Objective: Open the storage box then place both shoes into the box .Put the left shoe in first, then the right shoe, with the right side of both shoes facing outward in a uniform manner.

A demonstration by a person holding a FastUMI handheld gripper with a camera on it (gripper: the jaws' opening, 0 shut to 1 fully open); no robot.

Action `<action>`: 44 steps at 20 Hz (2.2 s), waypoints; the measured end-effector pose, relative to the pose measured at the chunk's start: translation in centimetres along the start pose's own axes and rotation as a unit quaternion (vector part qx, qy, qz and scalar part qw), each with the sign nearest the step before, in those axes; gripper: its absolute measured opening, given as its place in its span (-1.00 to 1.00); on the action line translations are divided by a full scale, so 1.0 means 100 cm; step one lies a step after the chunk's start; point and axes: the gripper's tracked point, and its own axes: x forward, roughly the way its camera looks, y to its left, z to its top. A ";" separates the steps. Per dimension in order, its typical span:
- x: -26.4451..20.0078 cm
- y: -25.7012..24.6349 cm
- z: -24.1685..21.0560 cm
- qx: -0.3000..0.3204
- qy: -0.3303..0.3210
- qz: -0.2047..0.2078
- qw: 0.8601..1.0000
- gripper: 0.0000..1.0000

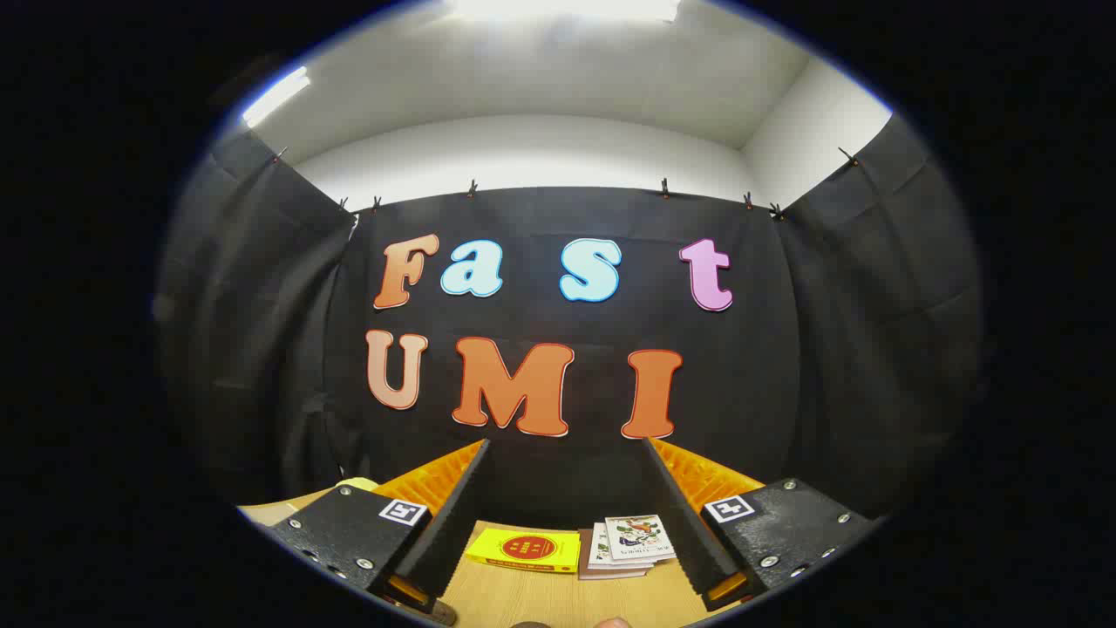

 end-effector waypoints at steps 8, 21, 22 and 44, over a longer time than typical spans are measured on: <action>-0.002 0.005 -0.004 0.000 0.017 0.019 1.000 0.99; -0.018 0.031 -0.014 0.010 0.035 0.047 0.998 0.99; -0.021 0.039 -0.022 0.011 0.046 0.055 0.997 0.99; -0.123 0.275 -0.242 0.230 0.452 0.322 0.800 0.93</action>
